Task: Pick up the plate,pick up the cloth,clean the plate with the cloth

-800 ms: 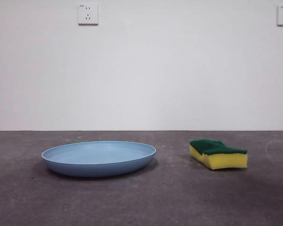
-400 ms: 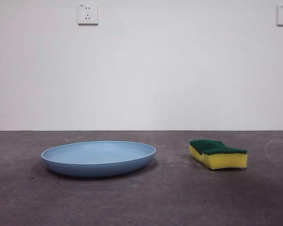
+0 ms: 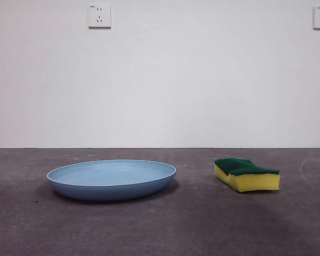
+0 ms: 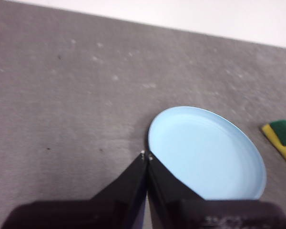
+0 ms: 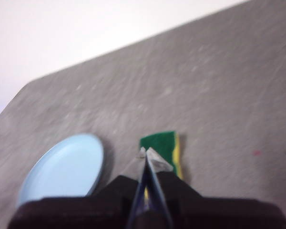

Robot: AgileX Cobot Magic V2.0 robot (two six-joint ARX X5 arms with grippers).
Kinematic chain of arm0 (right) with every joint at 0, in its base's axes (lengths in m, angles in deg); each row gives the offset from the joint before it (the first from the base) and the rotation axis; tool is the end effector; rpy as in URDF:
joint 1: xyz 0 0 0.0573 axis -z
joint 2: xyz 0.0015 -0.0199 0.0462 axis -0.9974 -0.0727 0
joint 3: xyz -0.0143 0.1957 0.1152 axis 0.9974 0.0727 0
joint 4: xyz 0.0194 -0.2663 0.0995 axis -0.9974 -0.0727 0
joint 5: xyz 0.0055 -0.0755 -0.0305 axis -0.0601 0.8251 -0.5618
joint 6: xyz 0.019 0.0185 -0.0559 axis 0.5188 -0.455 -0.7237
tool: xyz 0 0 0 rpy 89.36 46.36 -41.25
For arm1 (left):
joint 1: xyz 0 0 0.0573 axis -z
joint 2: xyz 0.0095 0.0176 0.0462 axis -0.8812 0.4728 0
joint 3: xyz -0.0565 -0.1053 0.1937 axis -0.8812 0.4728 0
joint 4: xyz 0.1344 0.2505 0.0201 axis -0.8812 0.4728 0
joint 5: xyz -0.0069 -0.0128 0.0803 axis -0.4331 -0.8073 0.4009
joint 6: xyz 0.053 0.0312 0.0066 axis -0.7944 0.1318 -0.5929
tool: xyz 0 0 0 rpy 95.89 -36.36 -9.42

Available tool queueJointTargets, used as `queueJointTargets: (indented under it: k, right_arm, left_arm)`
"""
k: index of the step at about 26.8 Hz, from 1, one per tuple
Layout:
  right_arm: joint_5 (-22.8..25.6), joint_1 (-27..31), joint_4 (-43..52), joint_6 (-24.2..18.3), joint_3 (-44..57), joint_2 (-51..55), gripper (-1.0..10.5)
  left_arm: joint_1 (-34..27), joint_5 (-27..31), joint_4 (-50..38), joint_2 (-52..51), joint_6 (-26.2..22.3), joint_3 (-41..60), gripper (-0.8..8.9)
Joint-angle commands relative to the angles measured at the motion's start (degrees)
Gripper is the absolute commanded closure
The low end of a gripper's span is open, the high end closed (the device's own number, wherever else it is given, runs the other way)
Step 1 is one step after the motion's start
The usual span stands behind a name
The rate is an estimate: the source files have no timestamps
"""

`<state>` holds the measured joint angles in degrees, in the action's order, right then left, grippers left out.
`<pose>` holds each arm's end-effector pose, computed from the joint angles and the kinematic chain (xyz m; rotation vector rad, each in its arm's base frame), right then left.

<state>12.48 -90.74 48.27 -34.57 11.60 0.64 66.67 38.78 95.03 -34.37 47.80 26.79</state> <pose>0.2041 0.0295 0.2291 0.3627 0.3828 0.3126 0.1914 -0.0243 0.2142 -0.2260 0.3960 -0.2326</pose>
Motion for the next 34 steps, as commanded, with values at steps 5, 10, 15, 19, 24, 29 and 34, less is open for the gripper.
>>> queueJointTargets:
  k: [5, 10, 15, 19, 24, 29, 34]
  right_arm:
    - [-7.6, 0.0, -10.1, -4.8, -11.4, -12.9, 9.6]
    - [-7.5, 0.0, -19.0, -11.1, -18.4, -20.3, 9.0]
    - [-7.4, 0.0, -22.9, -12.3, -22.2, -24.7, 6.6]
    - [-7.2, 0.0, -22.9, -12.3, -22.6, -25.4, 4.6]
    - [-7.2, 0.0, -22.8, -12.3, -22.6, -25.4, 4.6]
    - [-7.2, 0.0, -22.8, -12.3, -22.6, -25.4, 4.7]
    - [-7.2, 0.0, -22.9, -12.3, -22.6, -25.3, 4.7]
  left_arm:
    - [-0.1, -6.7, 6.1, 14.4, -1.9, -11.2, 8.21]
    - [-0.1, -10.2, 10.3, 23.6, -3.3, -17.4, 8.11]
    - [0.0, -12.0, 11.3, 28.8, -3.0, -20.5, 4.71]
    - [0.1, -12.1, 10.5, 30.0, -2.6, -21.0, 4.04]
    - [0.8, -12.1, 8.0, 36.7, -1.1, -23.1, 4.05]
    - [3.2, -11.6, 14.1, 51.3, -4.5, -33.5, 4.05]
    - [5.3, -7.8, 14.6, 64.0, -4.8, -40.8, 4.05]
